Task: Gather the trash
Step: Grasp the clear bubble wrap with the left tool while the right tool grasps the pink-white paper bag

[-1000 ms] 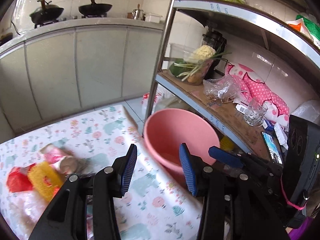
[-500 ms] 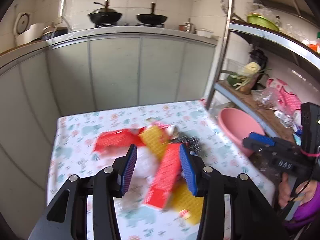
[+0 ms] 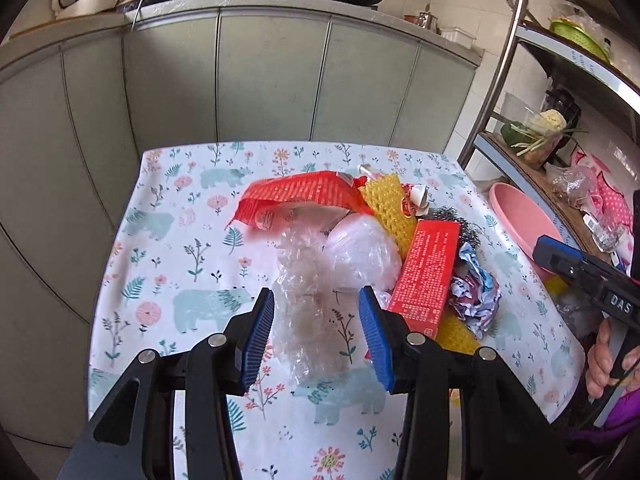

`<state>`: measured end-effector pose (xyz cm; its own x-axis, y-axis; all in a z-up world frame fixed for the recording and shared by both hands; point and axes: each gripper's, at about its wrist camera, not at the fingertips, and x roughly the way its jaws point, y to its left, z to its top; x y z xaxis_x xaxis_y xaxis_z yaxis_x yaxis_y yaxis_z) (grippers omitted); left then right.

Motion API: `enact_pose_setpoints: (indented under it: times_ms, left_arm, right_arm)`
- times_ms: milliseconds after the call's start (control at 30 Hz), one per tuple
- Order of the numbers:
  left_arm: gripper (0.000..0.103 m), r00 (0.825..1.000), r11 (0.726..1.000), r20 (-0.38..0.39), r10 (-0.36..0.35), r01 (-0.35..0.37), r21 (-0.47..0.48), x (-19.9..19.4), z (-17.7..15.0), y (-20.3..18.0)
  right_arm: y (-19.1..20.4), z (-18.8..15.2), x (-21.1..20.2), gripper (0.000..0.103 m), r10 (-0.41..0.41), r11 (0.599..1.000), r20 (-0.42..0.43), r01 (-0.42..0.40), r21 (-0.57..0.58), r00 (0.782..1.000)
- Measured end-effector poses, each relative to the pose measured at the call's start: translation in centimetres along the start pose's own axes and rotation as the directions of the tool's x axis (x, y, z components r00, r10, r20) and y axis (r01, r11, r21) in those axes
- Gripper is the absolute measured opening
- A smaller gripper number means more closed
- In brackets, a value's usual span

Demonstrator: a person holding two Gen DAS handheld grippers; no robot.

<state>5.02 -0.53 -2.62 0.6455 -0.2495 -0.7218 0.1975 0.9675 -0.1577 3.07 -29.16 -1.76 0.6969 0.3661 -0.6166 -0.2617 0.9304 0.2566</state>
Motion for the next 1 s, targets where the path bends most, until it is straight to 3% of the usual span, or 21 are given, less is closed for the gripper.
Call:
enact_pose_setpoints:
  times_ms: [233,333,467,633,833,1000]
  left_arm:
    - [0.043,1.000,1.000,-0.024,0.011,-0.012,-0.027,1.8,0.1,0.5]
    - [0.030,0.999,0.999,-0.036,-0.009,0.008,-0.039,2.3,-0.2,1.0]
    - [0.023,1.000,0.996,-0.018,-0.020,0.019,-0.087,1.9,-0.4,1.9]
    - [0.022,1.000,0.993,0.004,-0.010,0.011,-0.114,0.9,-0.6,3.0]
    - [0.022,1.000,0.991,0.012,-0.008,0.010,-0.136,0.4,-0.8,4.1]
    - [0.022,1.000,0.989,0.000,-0.012,0.012,-0.151,0.6,-1.0,4.6]
  right_arm:
    - [0.2,1.6,1.3,0.046,0.054,0.998,-0.015,-0.054,-0.017,0.998]
    - [0.6,2.7,2.0,0.046,0.096,0.995,-0.019,-0.097,-0.034,0.995]
    - [1.2,4.3,3.4,0.046,0.109,0.991,-0.027,-0.110,-0.075,0.994]
    - [0.3,6.5,6.9,0.046,0.119,0.991,-0.090,-0.123,-0.047,0.989]
    - [-0.9,8.1,11.9,0.046,0.155,0.988,-0.201,-0.151,0.036,0.967]
    - [-0.9,8.4,14.3,0.046,0.130,0.991,-0.266,-0.137,-0.008,0.955]
